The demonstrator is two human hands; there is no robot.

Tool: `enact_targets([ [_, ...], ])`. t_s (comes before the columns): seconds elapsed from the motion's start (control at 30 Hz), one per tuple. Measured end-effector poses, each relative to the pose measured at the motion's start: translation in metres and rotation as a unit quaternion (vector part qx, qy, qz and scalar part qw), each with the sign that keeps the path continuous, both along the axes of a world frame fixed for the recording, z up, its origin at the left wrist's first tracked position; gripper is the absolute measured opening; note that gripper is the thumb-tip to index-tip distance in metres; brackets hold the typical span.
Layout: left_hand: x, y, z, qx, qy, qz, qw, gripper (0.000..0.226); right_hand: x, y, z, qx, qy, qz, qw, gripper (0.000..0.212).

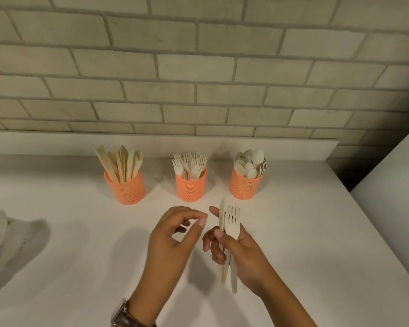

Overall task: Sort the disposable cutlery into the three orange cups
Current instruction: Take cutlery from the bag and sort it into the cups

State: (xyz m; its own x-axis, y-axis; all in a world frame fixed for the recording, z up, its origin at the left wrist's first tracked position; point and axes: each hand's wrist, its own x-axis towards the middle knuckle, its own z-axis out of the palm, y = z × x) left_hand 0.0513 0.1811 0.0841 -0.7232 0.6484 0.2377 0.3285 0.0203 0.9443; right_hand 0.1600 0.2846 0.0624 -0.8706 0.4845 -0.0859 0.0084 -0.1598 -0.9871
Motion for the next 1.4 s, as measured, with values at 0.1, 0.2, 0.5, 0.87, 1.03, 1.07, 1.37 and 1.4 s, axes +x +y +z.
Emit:
enact_targets([
  [0.1, 0.007, 0.007, 0.007, 0.004, 0.012, -0.039, 0.999, 0.019, -0.002, -0.006, 0.002, 0.07, -0.031, -0.011, 0.997, 0.022],
  [0.2, 0.011, 0.014, 0.007, -0.018, 0.026, -0.065, 0.997, 0.028, 0.001, -0.01, 0.004, 0.121, -0.045, -0.018, 0.991, 0.027],
  [0.5, 0.004, 0.017, 0.006, -0.085, 0.006, -0.078, 0.993, 0.028, -0.004, -0.007, -0.006, 0.161, -0.084, 0.015, 0.983, 0.055],
  [0.87, -0.023, 0.016, 0.016, -0.071, -0.11, -0.135, 0.982, 0.016, -0.005, 0.0, -0.003, 0.138, -0.074, -0.016, 0.988, 0.069],
  [1.03, -0.03, 0.016, 0.017, -0.039, -0.121, -0.111, 0.986, 0.016, 0.002, 0.01, 0.001, 0.031, -0.036, -0.022, 0.999, 0.058],
  [1.07, -0.031, 0.017, 0.019, -0.034, -0.132, -0.098, 0.986, 0.019, 0.002, 0.012, 0.001, -0.009, -0.03, -0.04, 0.999, 0.05],
  [1.37, -0.105, 0.035, 0.057, 0.052, 0.009, 0.125, 0.991, 0.018, 0.018, 0.043, 0.0, -0.089, 0.038, -0.224, 0.97, 0.033],
  [1.4, -0.113, 0.041, 0.059, 0.048, 0.035, 0.142, 0.988, 0.014, 0.021, 0.045, 0.0, -0.084, 0.036, -0.23, 0.969, 0.032],
])
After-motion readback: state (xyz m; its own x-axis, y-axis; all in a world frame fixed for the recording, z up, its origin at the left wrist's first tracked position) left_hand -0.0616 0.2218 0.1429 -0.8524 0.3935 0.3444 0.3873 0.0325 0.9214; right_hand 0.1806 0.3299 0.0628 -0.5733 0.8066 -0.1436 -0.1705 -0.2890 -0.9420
